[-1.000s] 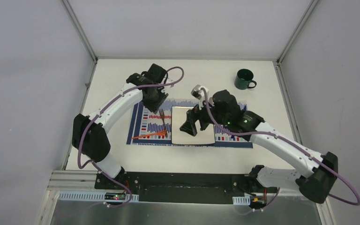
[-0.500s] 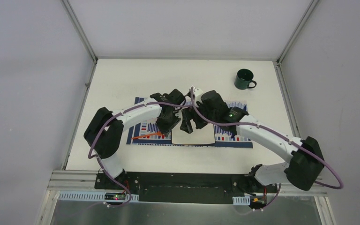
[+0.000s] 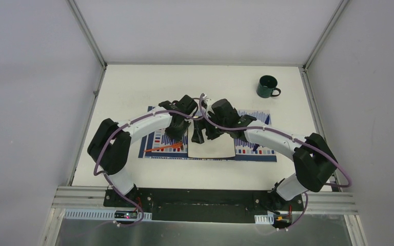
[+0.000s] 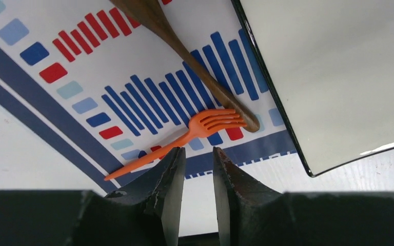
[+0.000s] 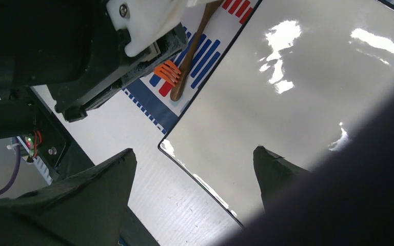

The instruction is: Set the dinner table for one person

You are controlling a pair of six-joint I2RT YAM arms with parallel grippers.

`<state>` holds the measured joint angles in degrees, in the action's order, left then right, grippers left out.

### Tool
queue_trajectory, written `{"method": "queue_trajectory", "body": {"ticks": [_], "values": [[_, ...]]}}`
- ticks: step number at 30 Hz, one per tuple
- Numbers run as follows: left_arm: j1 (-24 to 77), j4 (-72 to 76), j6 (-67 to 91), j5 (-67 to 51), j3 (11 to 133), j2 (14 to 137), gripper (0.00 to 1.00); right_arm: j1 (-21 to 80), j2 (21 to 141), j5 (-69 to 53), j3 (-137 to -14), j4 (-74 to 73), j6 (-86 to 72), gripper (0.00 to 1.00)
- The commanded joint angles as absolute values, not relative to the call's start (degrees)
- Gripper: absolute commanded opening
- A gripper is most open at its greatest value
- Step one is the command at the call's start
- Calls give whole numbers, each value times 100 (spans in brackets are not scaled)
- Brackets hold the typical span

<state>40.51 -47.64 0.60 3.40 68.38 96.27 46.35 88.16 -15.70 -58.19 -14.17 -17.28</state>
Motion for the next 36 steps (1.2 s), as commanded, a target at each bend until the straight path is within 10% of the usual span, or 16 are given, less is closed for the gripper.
{"method": "queue_trajectory", "body": {"ticks": [1, 36], "values": [[3912, -4155, -215, -67, 6844, 9721, 29, 4574, 8757, -1680, -5898, -1496, -1770, 89], [3383, -3520, 1278, 131, 5626, 8810, 33, 4403, 8054, -1926, -5636, -1793, -1594, 89]]}}
